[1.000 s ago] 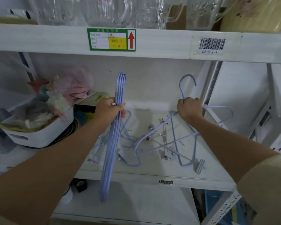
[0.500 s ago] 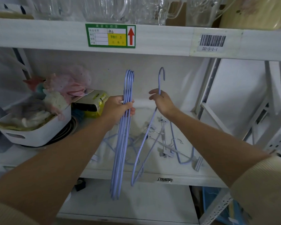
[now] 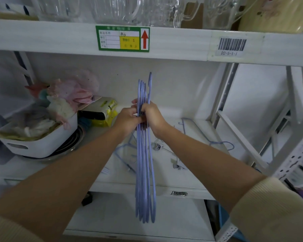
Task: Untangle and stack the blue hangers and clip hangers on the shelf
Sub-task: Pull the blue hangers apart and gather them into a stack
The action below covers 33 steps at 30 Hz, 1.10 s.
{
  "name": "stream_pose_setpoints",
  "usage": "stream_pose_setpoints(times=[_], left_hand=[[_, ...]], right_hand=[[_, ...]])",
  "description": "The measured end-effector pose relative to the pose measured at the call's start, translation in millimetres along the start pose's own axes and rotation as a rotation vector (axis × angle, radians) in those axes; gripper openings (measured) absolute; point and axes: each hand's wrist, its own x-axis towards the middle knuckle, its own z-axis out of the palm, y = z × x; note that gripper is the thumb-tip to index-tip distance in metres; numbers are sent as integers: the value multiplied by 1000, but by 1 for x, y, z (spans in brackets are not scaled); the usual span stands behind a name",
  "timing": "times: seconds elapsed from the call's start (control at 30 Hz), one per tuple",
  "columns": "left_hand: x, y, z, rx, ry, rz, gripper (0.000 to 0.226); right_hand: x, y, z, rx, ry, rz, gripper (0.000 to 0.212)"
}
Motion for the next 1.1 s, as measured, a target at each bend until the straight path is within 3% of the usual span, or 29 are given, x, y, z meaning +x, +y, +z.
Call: stream_pose_setpoints(times=[0.17, 0.43, 0.53, 0.7, 0.83, 0.87, 0.97, 1.1], left_hand=[[3, -1, -8, 12, 42, 26, 10], [6, -6, -1, 58, 49, 19, 20], [5, -7, -1, 68, 22, 5, 19], [8, -6, -2, 40, 33, -43, 17], [16, -9, -1, 52, 19, -53, 18], [17, -9, -1, 48, 31, -48, 18], [20, -11, 3, 30, 54, -32, 19], [24, -12, 11, -19, 58, -52, 19]], right_hand=[[2, 13, -11, -74, 146, -69, 32], [2, 21, 0, -37, 56, 37, 47], [4, 23, 6, -7, 82, 64, 40], [14, 37, 9, -194, 170, 5, 27], [8, 27, 5, -310, 172, 20, 64], [9, 26, 4, -304, 170, 41, 64], [11, 23, 4, -262, 181, 119, 43], [16, 27, -2, -222, 158, 119, 30]])
